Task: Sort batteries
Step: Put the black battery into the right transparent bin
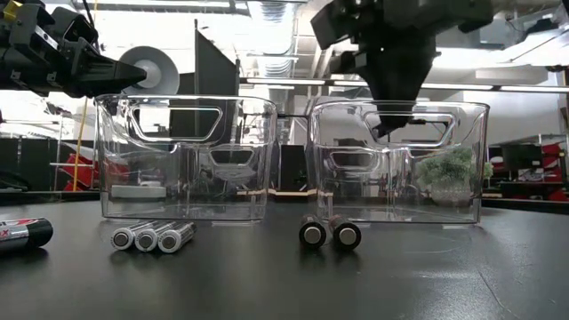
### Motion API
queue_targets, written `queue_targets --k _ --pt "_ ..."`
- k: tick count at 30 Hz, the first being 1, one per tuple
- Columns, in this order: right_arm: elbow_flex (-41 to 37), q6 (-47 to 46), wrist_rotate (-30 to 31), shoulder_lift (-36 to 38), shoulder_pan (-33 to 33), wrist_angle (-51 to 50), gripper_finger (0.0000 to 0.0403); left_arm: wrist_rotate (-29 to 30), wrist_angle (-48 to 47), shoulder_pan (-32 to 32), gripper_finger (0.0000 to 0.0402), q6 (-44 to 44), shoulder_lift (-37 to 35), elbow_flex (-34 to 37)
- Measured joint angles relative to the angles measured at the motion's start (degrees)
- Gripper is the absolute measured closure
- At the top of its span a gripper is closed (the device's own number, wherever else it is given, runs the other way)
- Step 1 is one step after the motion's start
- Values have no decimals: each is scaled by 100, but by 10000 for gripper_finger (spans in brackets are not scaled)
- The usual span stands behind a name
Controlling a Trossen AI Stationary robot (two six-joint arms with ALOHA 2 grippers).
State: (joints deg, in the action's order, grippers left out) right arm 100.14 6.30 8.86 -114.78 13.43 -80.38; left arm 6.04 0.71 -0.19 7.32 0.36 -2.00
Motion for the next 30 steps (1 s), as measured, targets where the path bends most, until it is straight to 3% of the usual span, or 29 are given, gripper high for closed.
queue_targets --k 11,22,30 --pt "-474 -165 -120 0 0 883 325 0 2 0 401 -1 2 0" --pt "-523 -296 -136 4 2 1126 324 0 2 0 401 -1 2 0" --pt "-523 -347 -251 4 37 1192 260 0 2 0 401 1 0 0"
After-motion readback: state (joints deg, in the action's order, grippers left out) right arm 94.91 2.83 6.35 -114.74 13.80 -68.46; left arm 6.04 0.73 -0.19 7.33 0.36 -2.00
